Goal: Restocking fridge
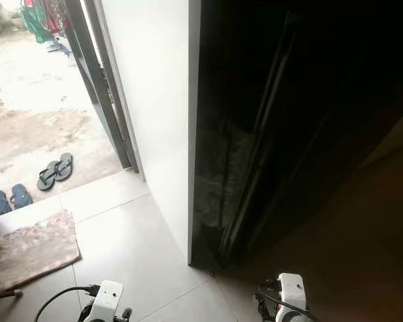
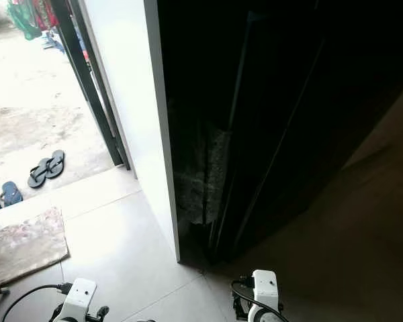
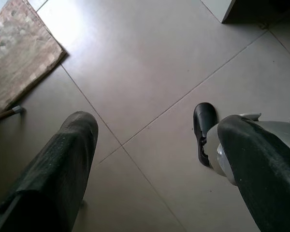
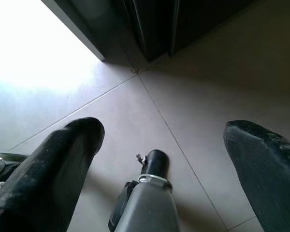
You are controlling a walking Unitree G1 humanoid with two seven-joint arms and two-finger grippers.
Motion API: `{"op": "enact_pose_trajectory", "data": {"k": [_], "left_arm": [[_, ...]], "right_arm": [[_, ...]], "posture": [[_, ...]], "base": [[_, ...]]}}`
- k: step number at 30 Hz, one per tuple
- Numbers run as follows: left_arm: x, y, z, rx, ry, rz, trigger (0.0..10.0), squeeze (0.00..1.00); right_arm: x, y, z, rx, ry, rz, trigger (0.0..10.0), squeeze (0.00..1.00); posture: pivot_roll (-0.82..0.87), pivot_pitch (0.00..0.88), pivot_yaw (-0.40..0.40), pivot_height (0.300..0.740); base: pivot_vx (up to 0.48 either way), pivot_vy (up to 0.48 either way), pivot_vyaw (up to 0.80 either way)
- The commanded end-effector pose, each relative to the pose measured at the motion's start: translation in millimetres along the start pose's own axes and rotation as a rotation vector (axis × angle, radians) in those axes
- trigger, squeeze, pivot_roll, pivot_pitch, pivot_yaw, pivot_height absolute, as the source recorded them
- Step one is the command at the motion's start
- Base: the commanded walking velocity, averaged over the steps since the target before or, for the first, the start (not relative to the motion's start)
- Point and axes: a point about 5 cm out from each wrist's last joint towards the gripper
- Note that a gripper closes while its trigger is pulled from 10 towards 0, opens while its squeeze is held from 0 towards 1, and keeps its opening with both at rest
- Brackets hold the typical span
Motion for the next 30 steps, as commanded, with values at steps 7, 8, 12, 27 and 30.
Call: {"op": "enact_pose_trajectory", "data": {"k": [7, 8, 12, 27, 30], "left_arm": [[-4.3, 1.2, -6, 0.028, 0.003, -0.016, 10.0, 0.00], [-4.2, 1.3, -6, 0.028, 0.004, -0.016, 10.0, 0.00], [-1.7, 2.2, -9, 0.035, 0.001, -0.013, 10.0, 0.00], [0.8, 3.2, -13, 0.046, -0.006, -0.012, 10.0, 0.00], [0.0, 2.8, -11, 0.042, -0.005, -0.014, 10.0, 0.00]], "right_arm": [[-0.9, 0.6, -3, 0.018, 0.015, 0.002, 10.0, 0.00], [-0.9, 0.6, -3, 0.019, 0.015, 0.002, 10.0, 0.00], [0.1, 0.4, -3, 0.020, 0.017, 0.005, 10.0, 0.00], [2.9, 1.0, -9, 0.040, 0.028, 0.025, 10.0, 0.00], [3.0, 1.0, -10, 0.043, 0.035, 0.029, 10.0, 0.00]], "posture": [[0.07, 0.114, -0.067, 0.740], [0.07, 0.118, -0.066, 0.740], [0.07, 0.131, -0.063, 0.740], [0.07, 0.155, -0.066, 0.740], [0.07, 0.156, -0.068, 0.740]], "base": [[0.000, 0.000, 0.80], [0.000, 0.000, 0.80], [0.000, 0.000, 0.80], [0.000, 0.000, 0.80], [0.000, 0.000, 0.80]]}}
Point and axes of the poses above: a point about 5 cm out from each wrist's last joint towards the gripper, its own y axis pointing back from the gripper into the wrist, its own z axis along the axis of the wrist's last joint, x = y × z, and after that the axes turned 12 degrees about -y, right-handed
